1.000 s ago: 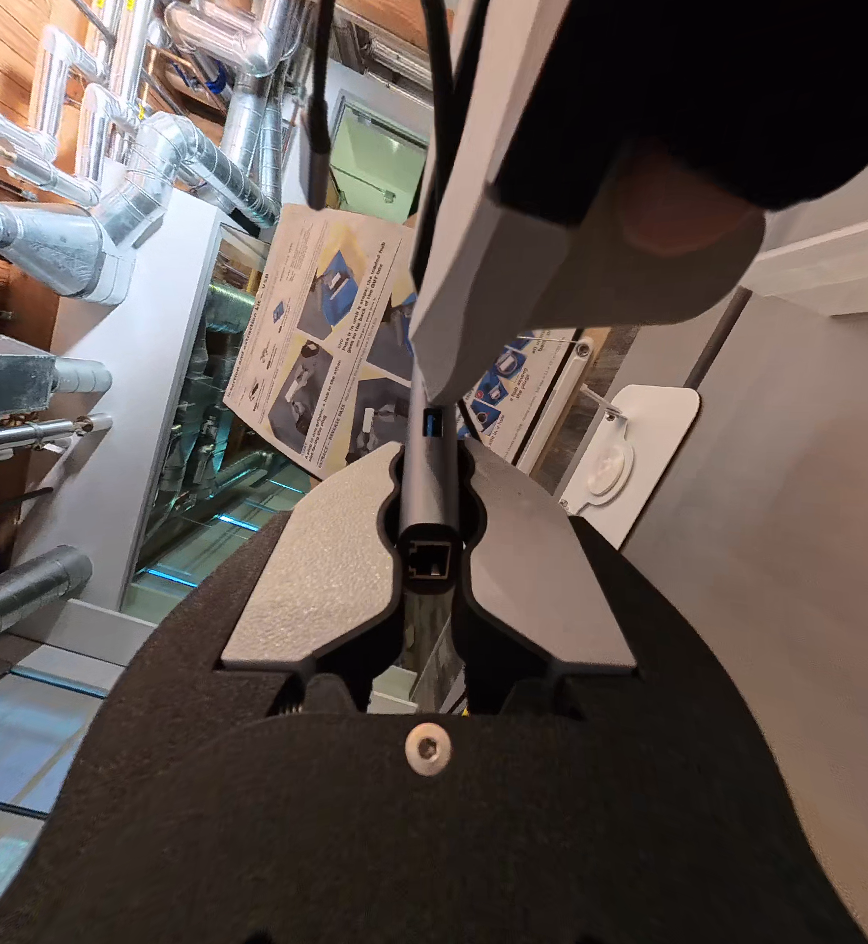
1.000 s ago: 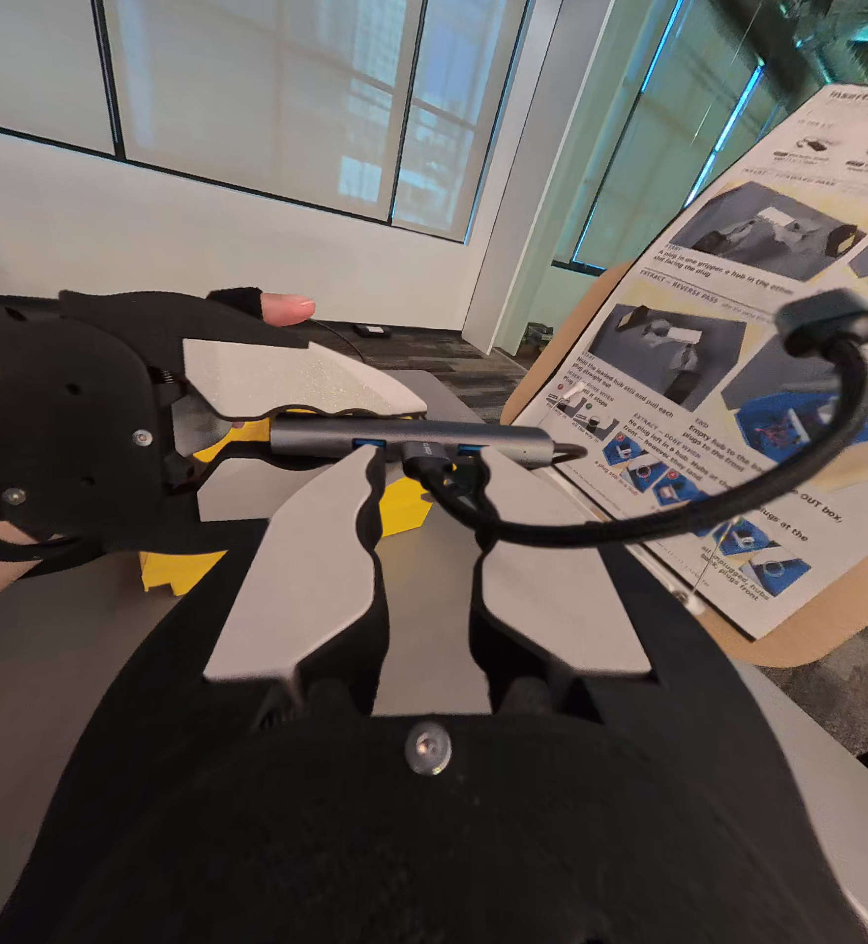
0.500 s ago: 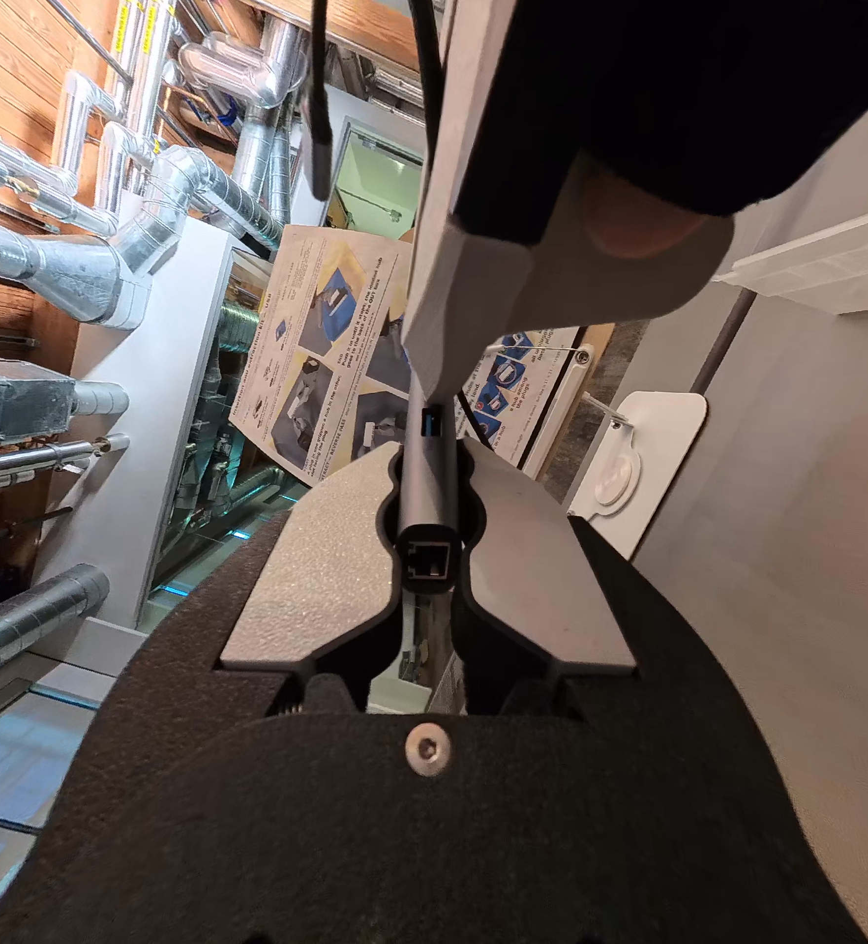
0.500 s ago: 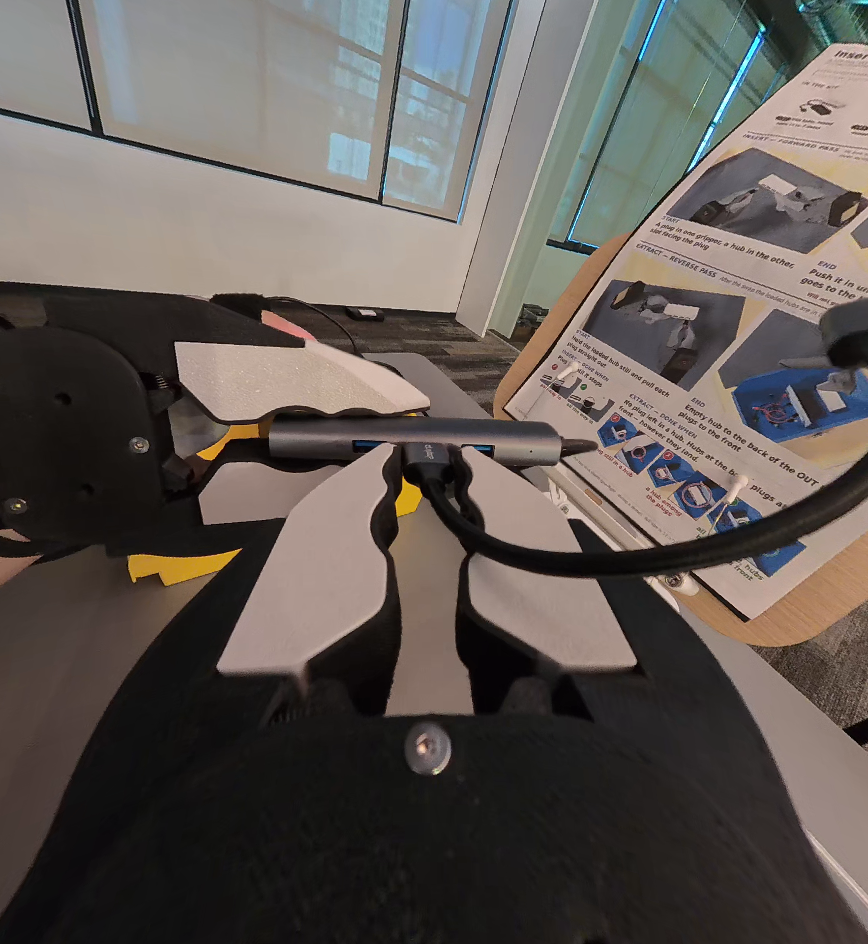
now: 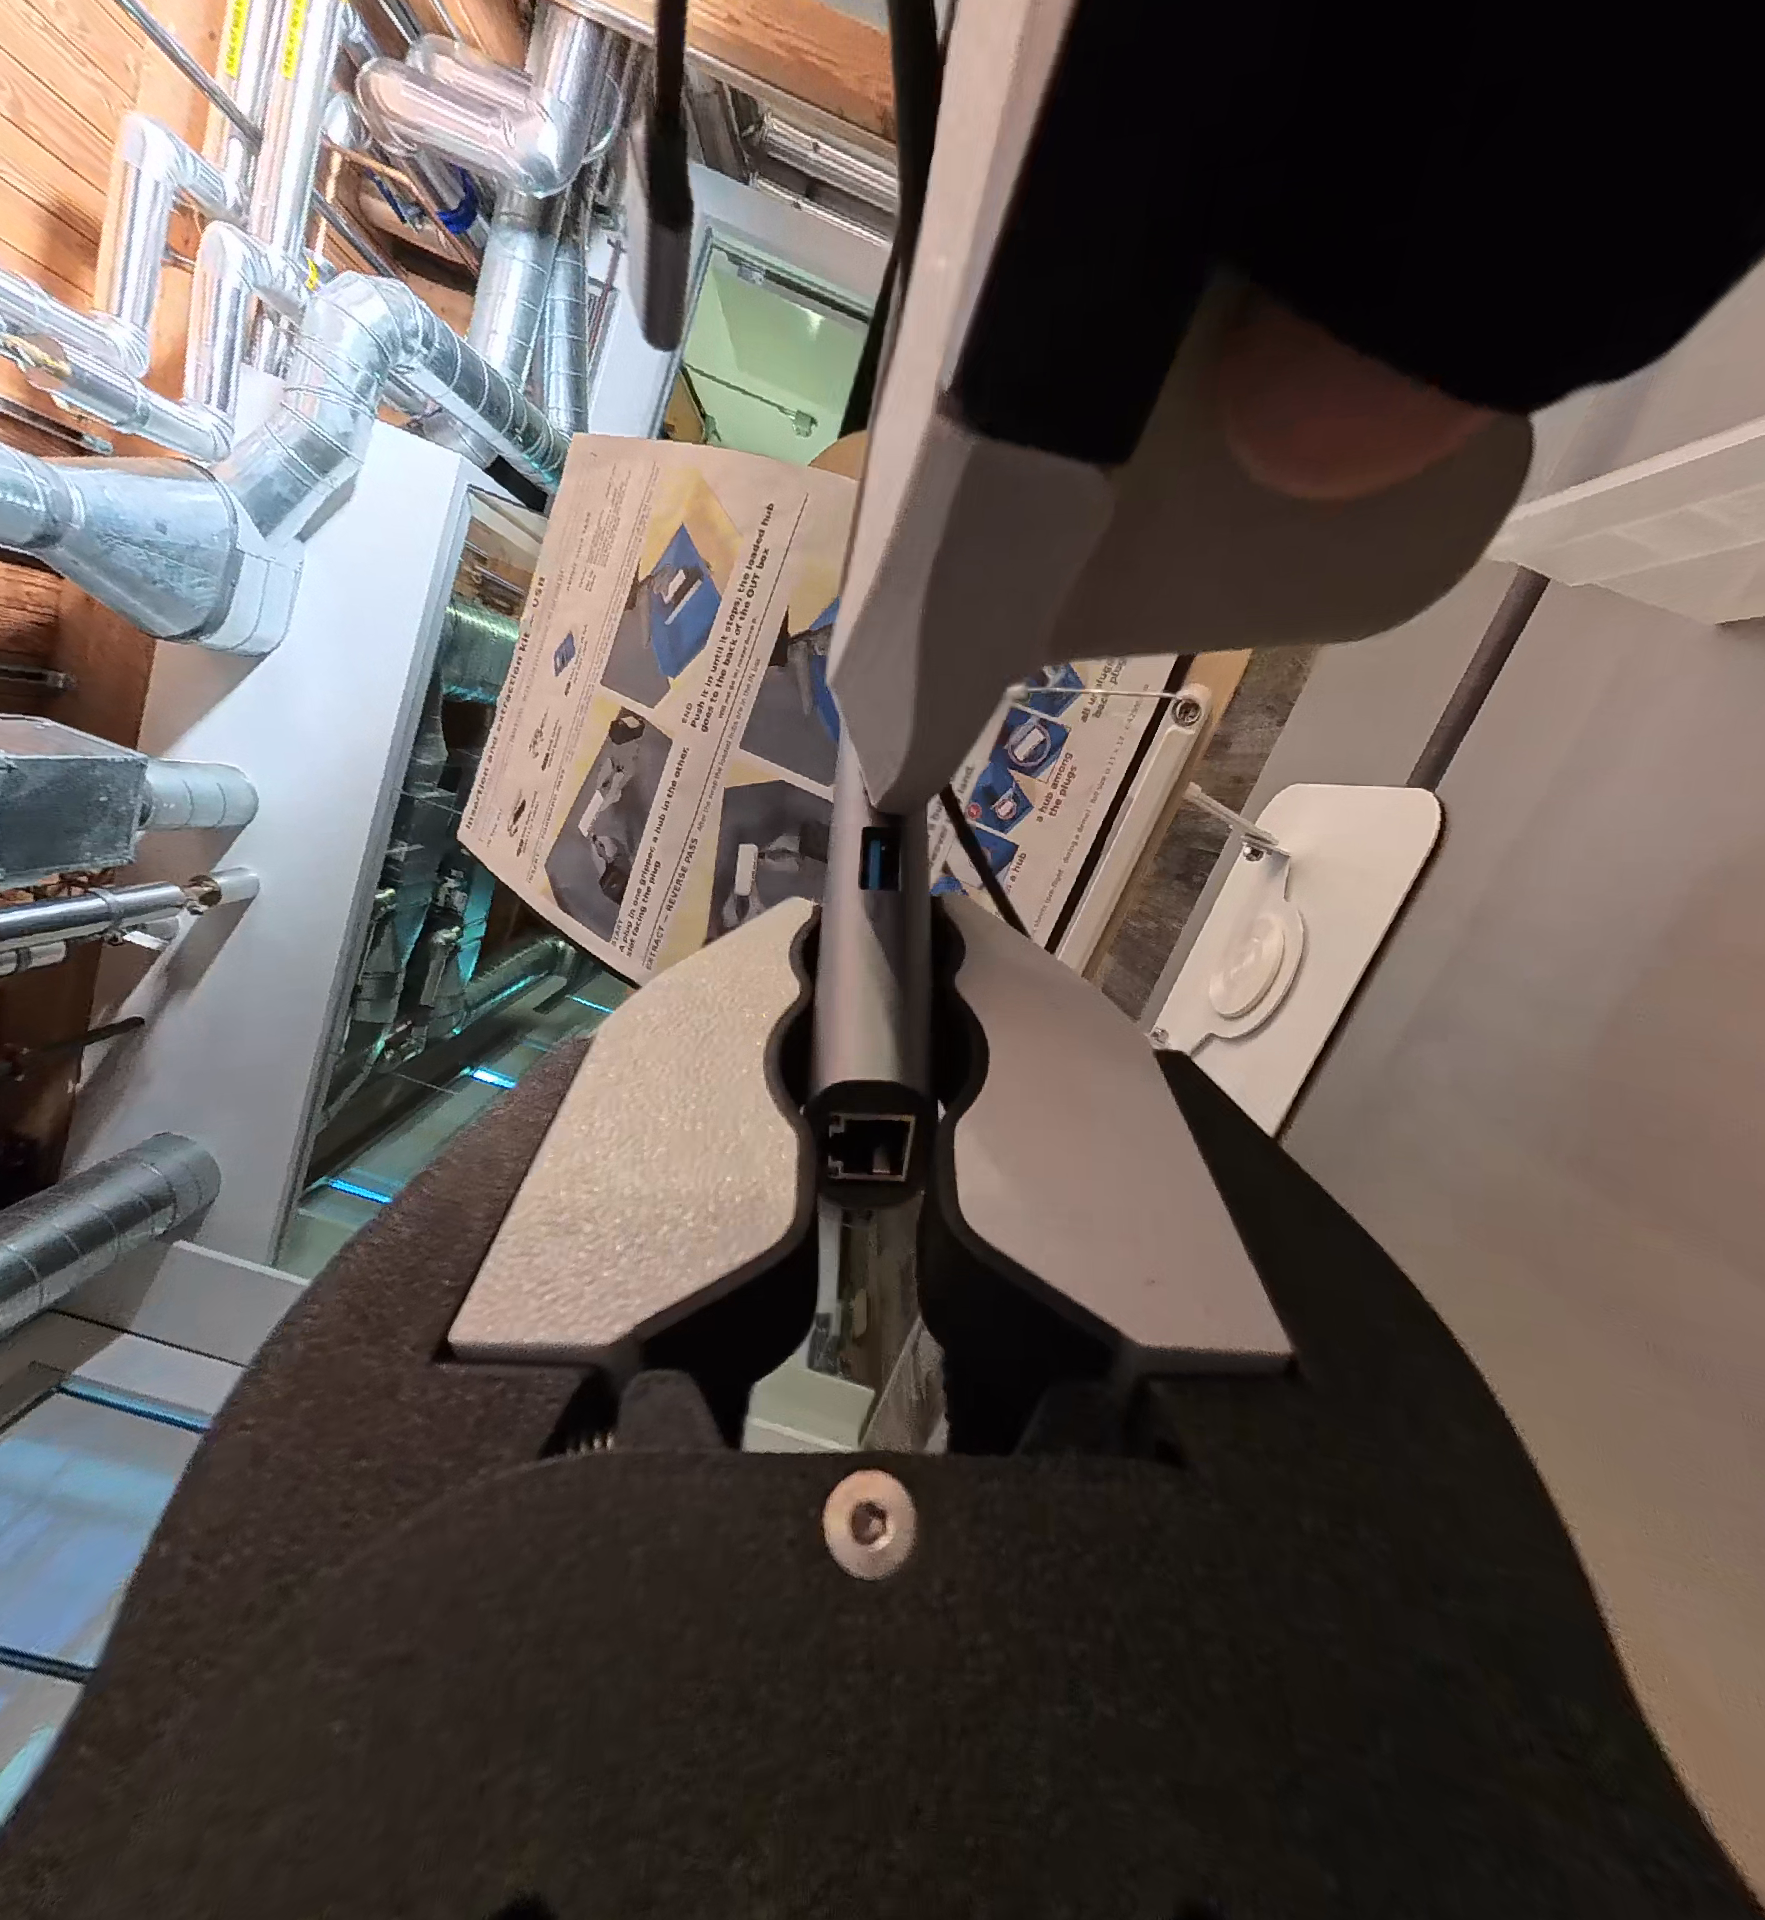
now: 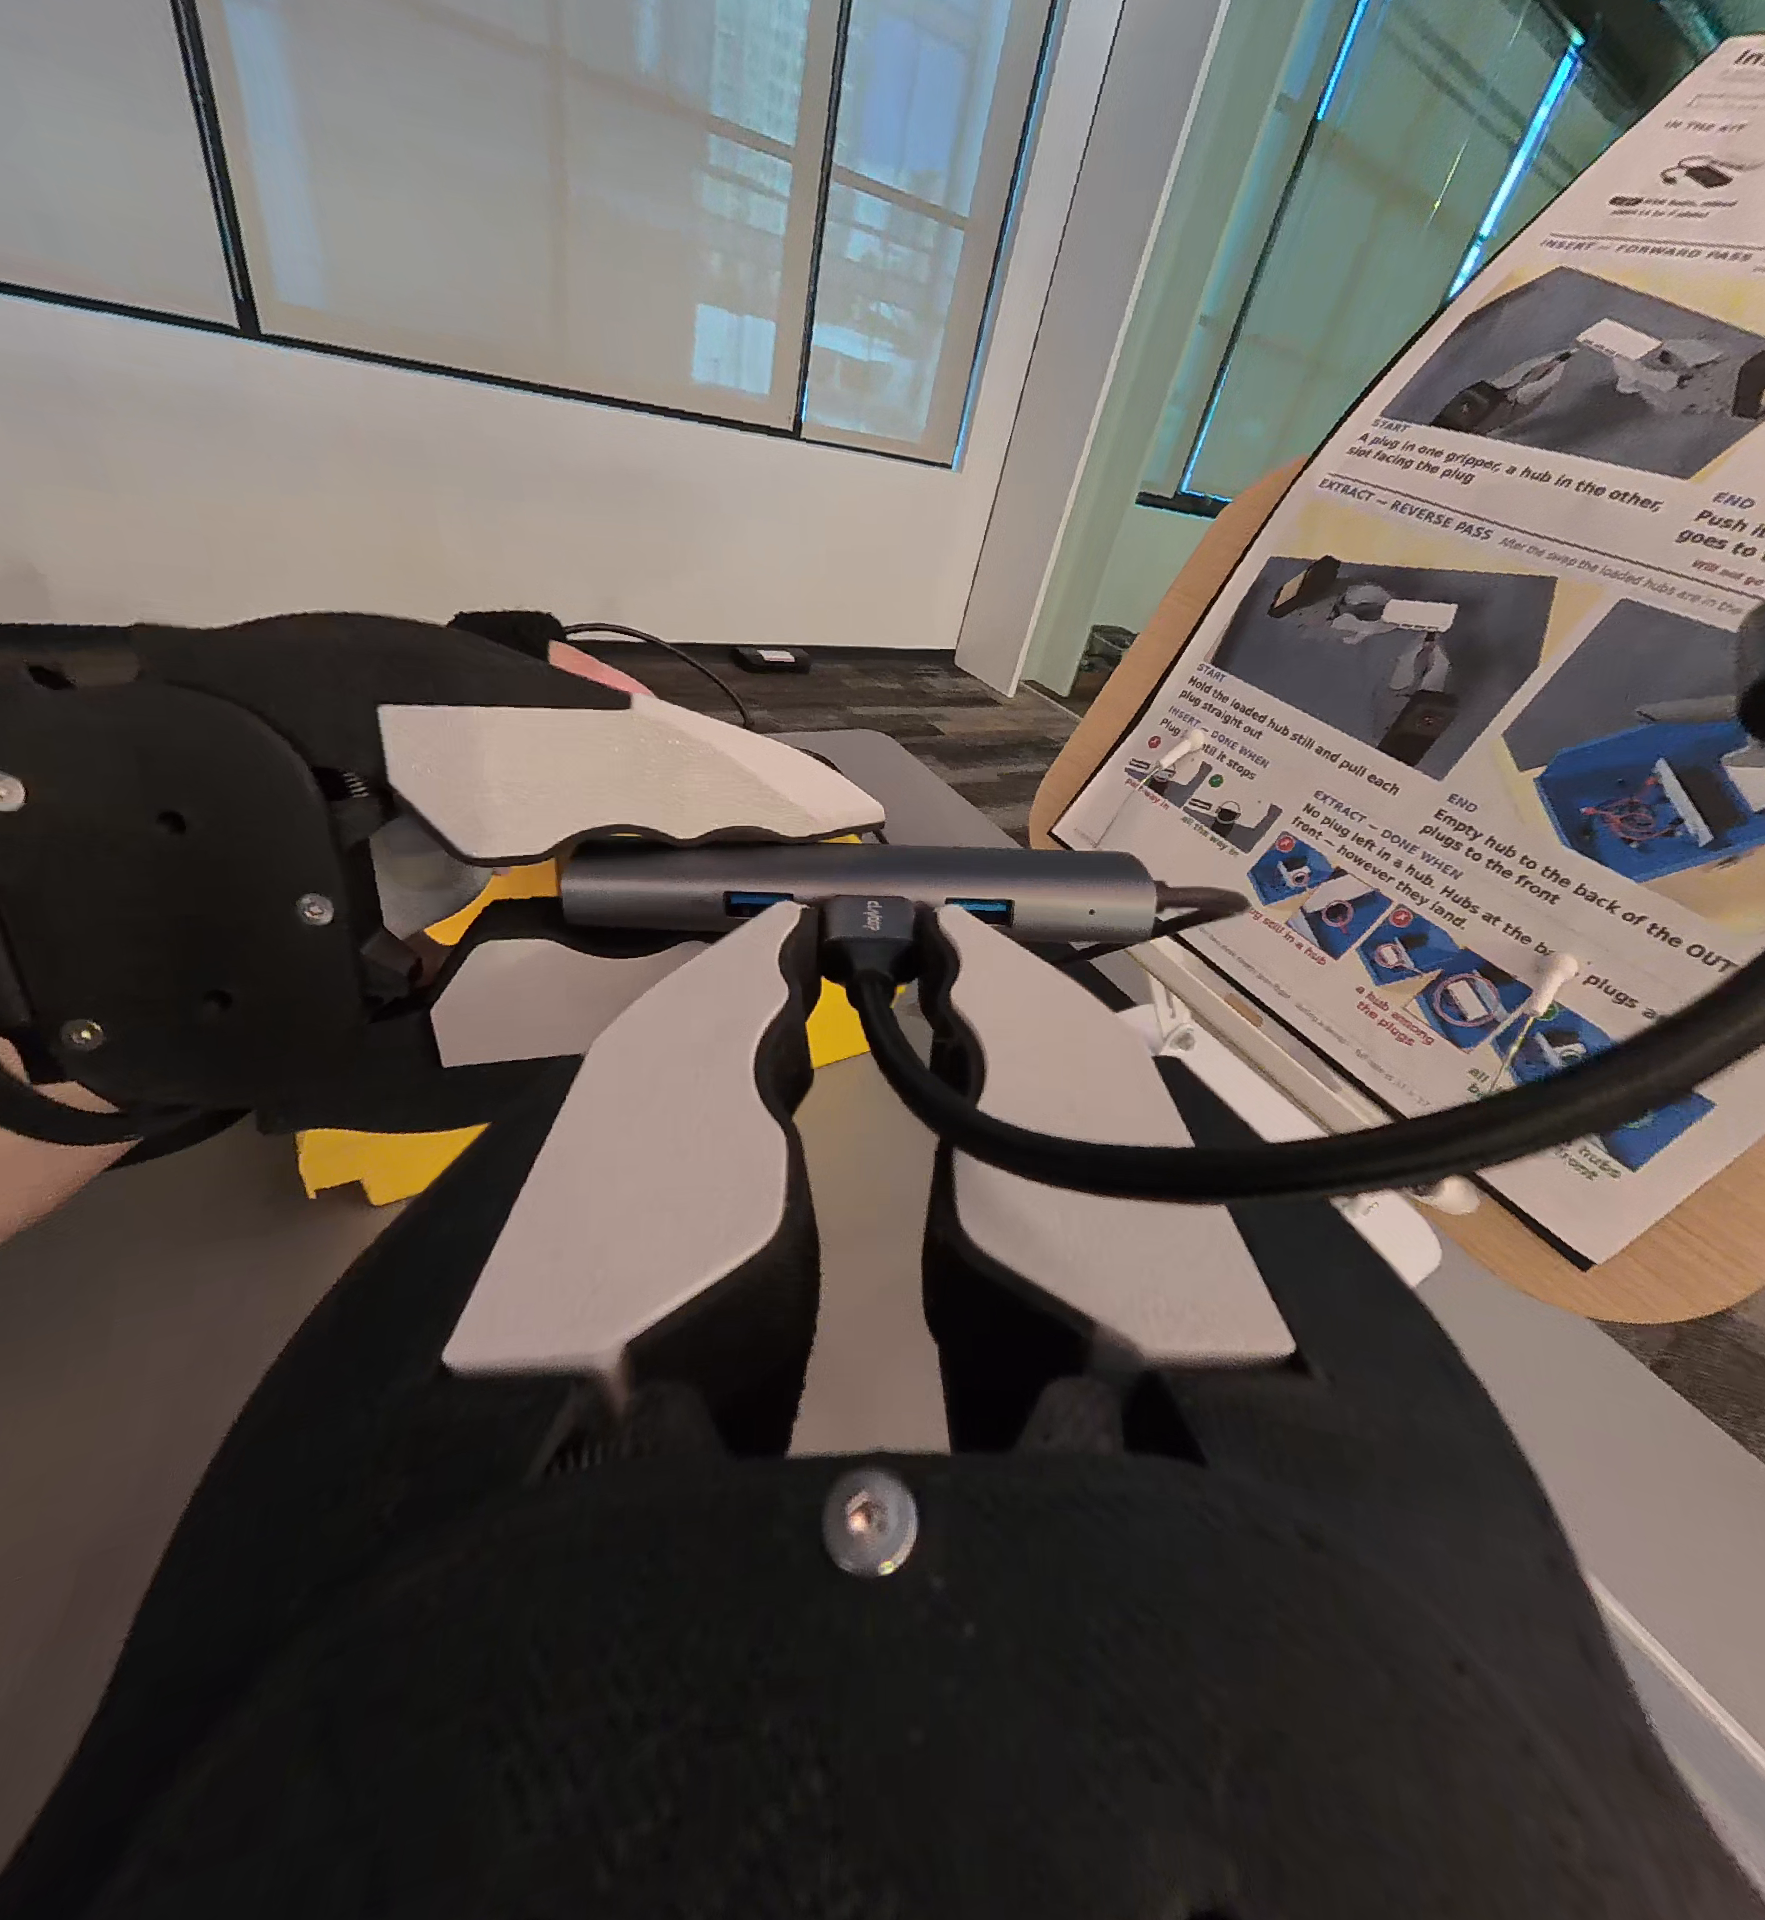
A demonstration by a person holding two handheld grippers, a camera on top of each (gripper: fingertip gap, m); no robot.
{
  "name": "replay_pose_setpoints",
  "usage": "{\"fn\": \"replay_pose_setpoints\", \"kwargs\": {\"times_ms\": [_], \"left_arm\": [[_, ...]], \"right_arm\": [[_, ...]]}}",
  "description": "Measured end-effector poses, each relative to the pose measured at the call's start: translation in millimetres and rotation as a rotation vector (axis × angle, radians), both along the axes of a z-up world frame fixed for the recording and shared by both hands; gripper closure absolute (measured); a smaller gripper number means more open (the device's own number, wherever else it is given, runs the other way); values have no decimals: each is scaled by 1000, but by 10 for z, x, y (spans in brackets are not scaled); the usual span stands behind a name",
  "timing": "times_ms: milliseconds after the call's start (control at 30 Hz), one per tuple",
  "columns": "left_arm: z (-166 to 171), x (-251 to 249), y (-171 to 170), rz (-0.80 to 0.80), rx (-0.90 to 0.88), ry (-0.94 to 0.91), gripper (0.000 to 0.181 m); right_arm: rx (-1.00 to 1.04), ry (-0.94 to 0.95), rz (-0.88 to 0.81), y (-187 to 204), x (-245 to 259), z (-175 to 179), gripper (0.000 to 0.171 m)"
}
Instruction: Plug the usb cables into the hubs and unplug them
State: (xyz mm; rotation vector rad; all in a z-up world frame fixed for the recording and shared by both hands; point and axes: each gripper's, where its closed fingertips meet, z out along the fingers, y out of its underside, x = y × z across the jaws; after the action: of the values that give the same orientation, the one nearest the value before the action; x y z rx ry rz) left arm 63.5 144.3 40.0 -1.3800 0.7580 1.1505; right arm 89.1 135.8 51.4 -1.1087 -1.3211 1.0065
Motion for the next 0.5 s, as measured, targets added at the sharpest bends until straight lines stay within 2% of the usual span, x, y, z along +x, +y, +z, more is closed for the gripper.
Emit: {"fn": "replay_pose_setpoints", "kwargs": {"times_ms": [200,500], "left_arm": [[4,66,9,-72,37,-29,160],[-196,6,50,-34,-104,-22,164]], "right_arm": [[-86,-3,60,0,-11,-33,153],[-180,-43,120,57,-80,-205,153]]}}
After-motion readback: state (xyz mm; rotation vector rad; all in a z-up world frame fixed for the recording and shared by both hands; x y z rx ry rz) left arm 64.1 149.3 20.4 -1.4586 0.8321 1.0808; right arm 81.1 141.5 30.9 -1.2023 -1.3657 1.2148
